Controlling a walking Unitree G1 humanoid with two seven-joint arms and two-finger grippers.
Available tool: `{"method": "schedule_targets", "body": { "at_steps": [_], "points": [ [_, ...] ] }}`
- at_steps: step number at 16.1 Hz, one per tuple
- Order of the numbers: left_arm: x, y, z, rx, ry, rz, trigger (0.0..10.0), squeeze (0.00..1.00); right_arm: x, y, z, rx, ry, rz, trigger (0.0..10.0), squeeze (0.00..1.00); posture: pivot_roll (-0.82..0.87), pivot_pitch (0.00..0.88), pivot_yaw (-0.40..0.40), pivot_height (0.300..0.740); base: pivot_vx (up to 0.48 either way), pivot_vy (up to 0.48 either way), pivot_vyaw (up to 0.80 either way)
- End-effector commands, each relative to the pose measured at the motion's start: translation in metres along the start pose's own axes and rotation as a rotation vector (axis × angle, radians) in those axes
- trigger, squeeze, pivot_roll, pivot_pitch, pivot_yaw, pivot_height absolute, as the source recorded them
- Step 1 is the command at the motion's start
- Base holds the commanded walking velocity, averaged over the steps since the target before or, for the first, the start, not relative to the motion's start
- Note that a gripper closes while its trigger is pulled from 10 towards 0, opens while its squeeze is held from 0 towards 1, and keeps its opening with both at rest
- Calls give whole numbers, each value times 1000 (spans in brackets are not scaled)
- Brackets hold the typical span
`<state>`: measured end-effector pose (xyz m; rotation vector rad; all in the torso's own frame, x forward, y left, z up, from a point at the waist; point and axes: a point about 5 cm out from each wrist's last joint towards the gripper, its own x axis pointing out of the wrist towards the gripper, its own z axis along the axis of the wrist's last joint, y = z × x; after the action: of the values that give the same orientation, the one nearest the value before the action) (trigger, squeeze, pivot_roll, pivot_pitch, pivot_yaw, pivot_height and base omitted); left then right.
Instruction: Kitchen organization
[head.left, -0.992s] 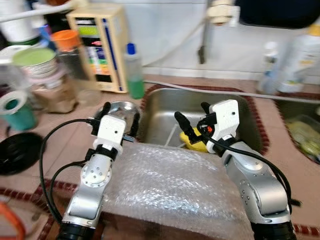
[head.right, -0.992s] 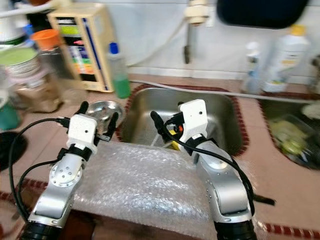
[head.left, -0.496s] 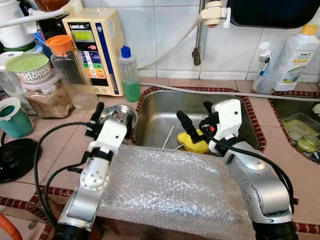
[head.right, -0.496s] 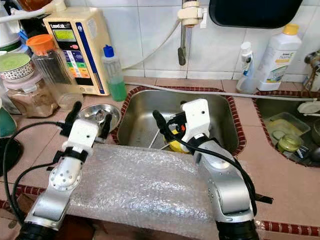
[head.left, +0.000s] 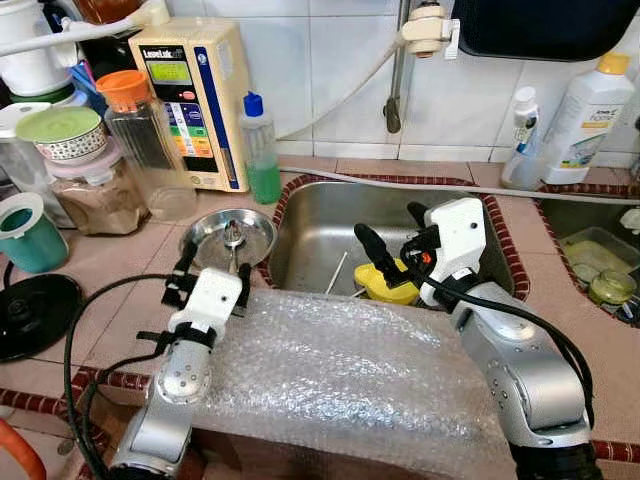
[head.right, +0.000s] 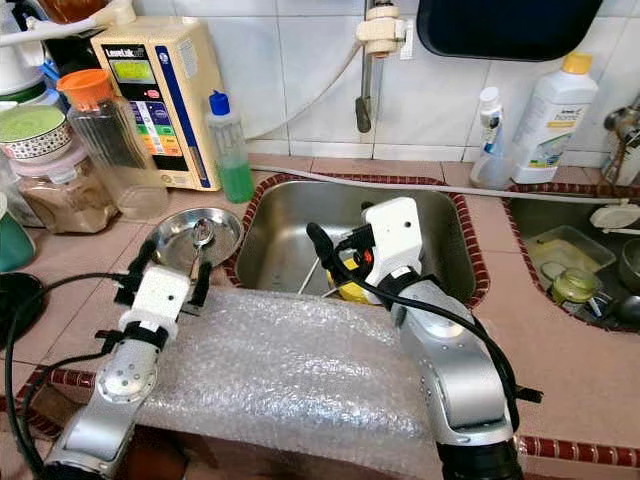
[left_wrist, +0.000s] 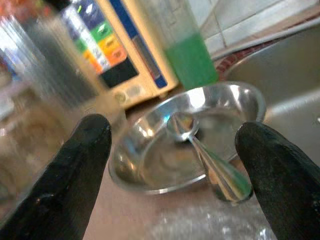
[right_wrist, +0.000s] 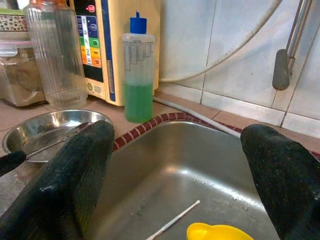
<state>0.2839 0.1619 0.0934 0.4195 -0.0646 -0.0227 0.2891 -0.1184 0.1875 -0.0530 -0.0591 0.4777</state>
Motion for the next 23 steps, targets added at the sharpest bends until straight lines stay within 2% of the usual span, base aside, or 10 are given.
{"method": "schedule_targets", "body": {
  "at_steps": [1,3,5,7,8,9,13,14,17,23],
  "points": [
    [0,0,-8,-52,64,-3,10000,0,0,5,5,-8,-15,20,10000,0,6,0,28,740,0,0,0],
    [3,-3,-7,-132,103,1,10000,0,1,5,5,-12,-13,22,10000,0,7,0,26,740,0,0,0],
    [5,-6,-4,-156,109,-4,10000,0,1,5,5,-14,-14,25,10000,0,7,0,25,740,0,0,0],
    [8,-9,-1,-228,144,-8,10000,0,1,4,6,-18,-14,27,10000,0,4,0,26,740,0,0,0],
    [9,-10,-1,-228,148,-14,10000,0,1,4,6,-18,-14,27,10000,0,3,0,26,740,0,0,0],
    [10,-12,0,-285,180,-13,9843,0,2,4,6,-21,-15,28,10000,0,0,0,26,740,0,0,0],
    [14,-19,4,-337,264,-48,10000,0,2,3,8,-29,-20,29,10000,0,-3,0,23,740,0,0,0],
    [14,-20,5,-342,269,-49,8902,0,2,3,8,-31,-20,30,10000,0,-5,0,24,740,0,0,0],
    [16,-20,1,-361,327,-61,0,0,3,1,9,-32,-23,24,10000,0,-8,0,26,740,0,0,0],
    [14,-12,-3,-353,386,-16,0,0,3,-1,9,-31,-21,21,10000,0,-5,0,23,740,0,0,0]
  ]
}}
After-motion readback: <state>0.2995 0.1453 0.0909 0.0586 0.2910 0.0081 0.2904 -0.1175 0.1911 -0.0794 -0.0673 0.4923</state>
